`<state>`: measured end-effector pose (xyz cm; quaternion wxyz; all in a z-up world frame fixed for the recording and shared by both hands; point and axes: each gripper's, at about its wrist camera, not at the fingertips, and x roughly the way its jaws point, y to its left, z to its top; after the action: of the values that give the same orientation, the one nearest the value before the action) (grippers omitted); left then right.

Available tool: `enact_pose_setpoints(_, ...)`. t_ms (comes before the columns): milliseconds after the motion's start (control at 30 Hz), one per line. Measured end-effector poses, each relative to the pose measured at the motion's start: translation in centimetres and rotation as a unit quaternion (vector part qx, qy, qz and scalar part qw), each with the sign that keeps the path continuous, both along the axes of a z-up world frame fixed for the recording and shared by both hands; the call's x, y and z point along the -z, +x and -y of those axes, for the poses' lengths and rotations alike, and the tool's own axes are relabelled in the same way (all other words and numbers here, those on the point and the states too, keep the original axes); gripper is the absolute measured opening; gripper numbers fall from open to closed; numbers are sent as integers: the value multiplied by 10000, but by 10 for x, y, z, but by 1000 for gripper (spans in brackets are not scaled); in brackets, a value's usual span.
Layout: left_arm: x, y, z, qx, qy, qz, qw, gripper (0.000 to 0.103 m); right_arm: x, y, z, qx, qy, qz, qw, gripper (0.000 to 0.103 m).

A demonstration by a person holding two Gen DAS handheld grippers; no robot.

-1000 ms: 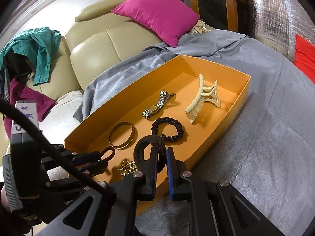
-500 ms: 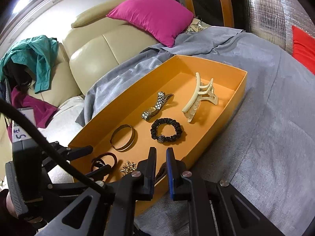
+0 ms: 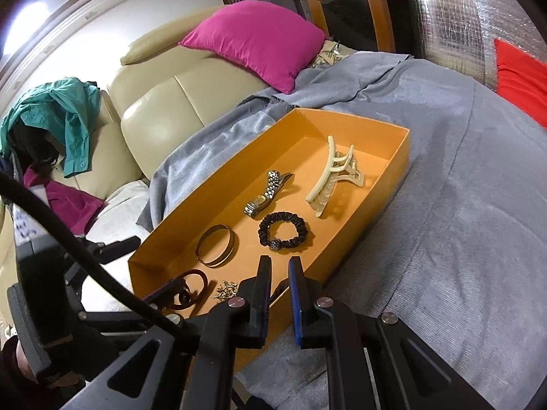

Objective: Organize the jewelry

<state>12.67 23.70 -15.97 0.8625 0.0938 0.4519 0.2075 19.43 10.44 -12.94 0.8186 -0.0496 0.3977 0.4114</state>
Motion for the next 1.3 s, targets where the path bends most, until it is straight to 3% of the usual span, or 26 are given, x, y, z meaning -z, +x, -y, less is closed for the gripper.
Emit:
enact_pose_setpoints(133, -18, -10, 9, -54, 411, 262, 9988, 78, -8, -7, 9, 107, 98, 65, 9999, 12)
enact_pose_setpoints(267, -39, -22, 14, -6, 448, 527, 9976, 79, -24, -19, 18, 235, 174, 154, 9995, 12)
enact_pose_setpoints(333, -51, -27, 17, 1, 436, 637, 9970, 80, -34, -27, 23, 350, 213, 168, 9990, 18)
enact_pose_setpoints(400, -61, -31, 20, -16, 456, 734, 9963, 80, -43, -37, 29, 496, 212, 228, 9983, 33)
enact_pose_setpoints(567, -94, -51, 28, -44, 367, 1100, 9932, 81, -71, -65, 49, 780, 337, 354, 9958, 50)
enact_pose_setpoints(900, -144, -91, 40, -83, 451, 1694, 9845, 89, -133, -134, 75, 954, 670, 794, 9900, 65)
enact_pose_setpoints(1300, -189, -138, 50, -165, 555, 2232, 9731, 93, -168, -198, 86, 1318, 682, 1208, 9815, 66)
